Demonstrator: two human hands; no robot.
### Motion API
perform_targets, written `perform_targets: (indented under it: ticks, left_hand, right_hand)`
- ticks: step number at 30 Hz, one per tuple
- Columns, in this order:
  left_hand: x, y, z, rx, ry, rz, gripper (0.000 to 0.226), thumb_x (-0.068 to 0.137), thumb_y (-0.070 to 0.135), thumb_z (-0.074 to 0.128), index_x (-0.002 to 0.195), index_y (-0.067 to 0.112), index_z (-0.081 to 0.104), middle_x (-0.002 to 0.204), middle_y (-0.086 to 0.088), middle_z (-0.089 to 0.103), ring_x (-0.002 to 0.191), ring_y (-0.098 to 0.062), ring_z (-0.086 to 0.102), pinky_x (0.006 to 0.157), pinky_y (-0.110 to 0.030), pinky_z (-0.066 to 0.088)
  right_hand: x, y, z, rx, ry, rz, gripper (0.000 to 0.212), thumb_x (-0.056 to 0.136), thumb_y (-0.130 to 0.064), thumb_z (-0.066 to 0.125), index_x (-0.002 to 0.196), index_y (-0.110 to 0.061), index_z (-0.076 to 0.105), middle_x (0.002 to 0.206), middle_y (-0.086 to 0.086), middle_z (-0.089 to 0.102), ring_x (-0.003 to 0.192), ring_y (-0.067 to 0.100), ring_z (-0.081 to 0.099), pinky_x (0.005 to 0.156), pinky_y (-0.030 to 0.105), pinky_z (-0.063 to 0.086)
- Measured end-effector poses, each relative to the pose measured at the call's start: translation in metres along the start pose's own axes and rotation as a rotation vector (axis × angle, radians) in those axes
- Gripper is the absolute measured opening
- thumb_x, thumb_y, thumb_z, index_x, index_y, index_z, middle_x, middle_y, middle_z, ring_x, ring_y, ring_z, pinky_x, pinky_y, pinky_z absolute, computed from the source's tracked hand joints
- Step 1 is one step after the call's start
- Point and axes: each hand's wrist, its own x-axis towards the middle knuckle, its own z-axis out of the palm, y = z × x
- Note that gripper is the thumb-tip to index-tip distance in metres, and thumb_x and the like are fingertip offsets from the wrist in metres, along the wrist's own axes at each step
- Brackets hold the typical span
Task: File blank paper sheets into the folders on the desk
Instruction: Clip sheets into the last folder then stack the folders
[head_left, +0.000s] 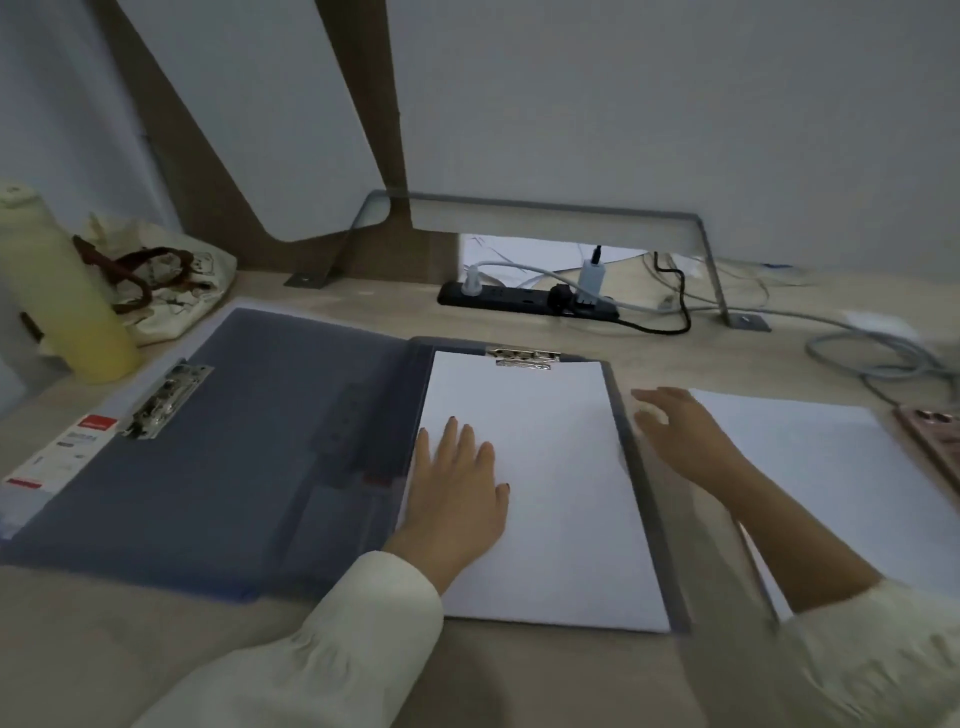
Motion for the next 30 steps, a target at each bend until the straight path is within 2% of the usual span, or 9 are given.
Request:
perform_targets:
  ticks: [4,8,12,16,17,19,24,27,30]
  left_hand:
    - [-0.004,0.059,-0.006,-0.025,0.021,0.195,0.056,0.101,0.037,0.018,0.15,0.012,0.008,0.159,-0.007,-0.004,0.146,-0.02,-0.013,0.113,-0.044,-0.018]
    - [-0.002,0.124,-0.005,-0.131,0.003,0.386,0.058,0.101,0.035,0.018,0.15,0.009,0.002,0.159,-0.006,-0.007,0.146,-0.015,-0.012,0.115,-0.04,-0.017]
    - [0.001,0.173,0.008,-0.198,-0.084,0.49,0.058,0.101,0.035,0.019,0.149,0.009,0.0,0.159,-0.005,-0.008,0.146,-0.013,-0.011,0.118,-0.037,-0.011]
    - [0.005,0.192,0.019,-0.164,-0.186,0.472,0.062,0.101,0.039,0.017,0.149,0.007,-0.003,0.158,-0.006,-0.011,0.146,-0.014,-0.009,0.119,-0.034,-0.008]
    - [0.005,0.193,0.019,-0.147,-0.193,0.458,0.062,0.101,0.039,0.018,0.148,0.005,-0.003,0.158,-0.007,-0.01,0.146,-0.015,-0.007,0.119,-0.033,-0.007]
    - [0.007,0.193,0.017,-0.13,-0.191,0.411,0.063,0.101,0.038,0.018,0.148,0.001,-0.001,0.158,-0.011,-0.007,0.147,-0.018,-0.004,0.118,-0.032,-0.005]
    - [0.002,0.182,0.008,-0.118,-0.143,0.28,0.056,0.102,0.031,0.02,0.145,-0.004,0.015,0.158,-0.015,0.006,0.144,-0.023,0.016,0.113,-0.029,0.02]
    - [0.004,0.178,0.009,-0.165,-0.136,0.235,0.051,0.102,0.029,0.023,0.144,-0.001,0.021,0.158,-0.009,0.009,0.14,-0.02,0.027,0.108,-0.028,0.029]
    - [0.004,0.178,0.008,-0.216,-0.121,0.238,0.047,0.102,0.026,0.025,0.141,-0.001,0.028,0.155,-0.009,0.019,0.138,-0.021,0.029,0.107,-0.029,0.03]
  right_hand:
    - [-0.025,0.07,-0.03,0.017,0.017,0.175,0.038,0.088,-0.037,0.045,0.121,-0.02,0.055,0.128,0.012,0.049,0.119,0.027,0.048,0.099,0.037,0.035]
    - [-0.049,0.135,-0.054,-0.001,0.099,0.407,0.046,0.094,-0.021,0.046,0.138,-0.01,0.042,0.145,0.02,0.037,0.129,0.037,0.04,0.105,0.041,0.033]
    - [-0.07,0.179,-0.069,-0.025,0.189,0.516,0.039,0.091,-0.015,0.048,0.129,-0.004,0.05,0.132,0.025,0.049,0.118,0.038,0.048,0.095,0.036,0.037]
    - [-0.076,0.195,-0.08,-0.018,0.204,0.526,0.02,0.091,-0.013,0.048,0.103,-0.001,0.058,0.111,0.025,0.058,0.105,0.035,0.052,0.083,0.034,0.039]
    - [-0.075,0.195,-0.083,0.033,0.217,0.526,0.013,0.09,-0.012,0.048,0.09,-0.003,0.058,0.1,0.023,0.058,0.097,0.033,0.052,0.078,0.035,0.038]
    - [-0.072,0.193,-0.091,0.21,0.229,0.542,0.017,0.088,-0.007,0.05,0.071,-0.004,0.052,0.078,0.015,0.05,0.084,0.026,0.046,0.068,0.036,0.036]
    - [-0.061,0.183,-0.095,0.651,0.157,0.689,0.01,0.084,-0.006,0.059,0.077,-0.001,0.058,0.065,0.011,0.051,0.062,0.026,0.048,0.065,0.034,0.042]
    - [-0.061,0.175,-0.092,0.681,0.115,0.67,0.015,0.086,-0.008,0.057,0.072,-0.005,0.054,0.063,0.01,0.049,0.057,0.022,0.046,0.054,0.027,0.037]
    - [-0.07,0.167,-0.093,0.706,0.098,0.542,0.028,0.088,-0.007,0.049,0.06,-0.012,0.046,0.053,0.002,0.046,0.052,0.018,0.039,0.046,0.023,0.033]
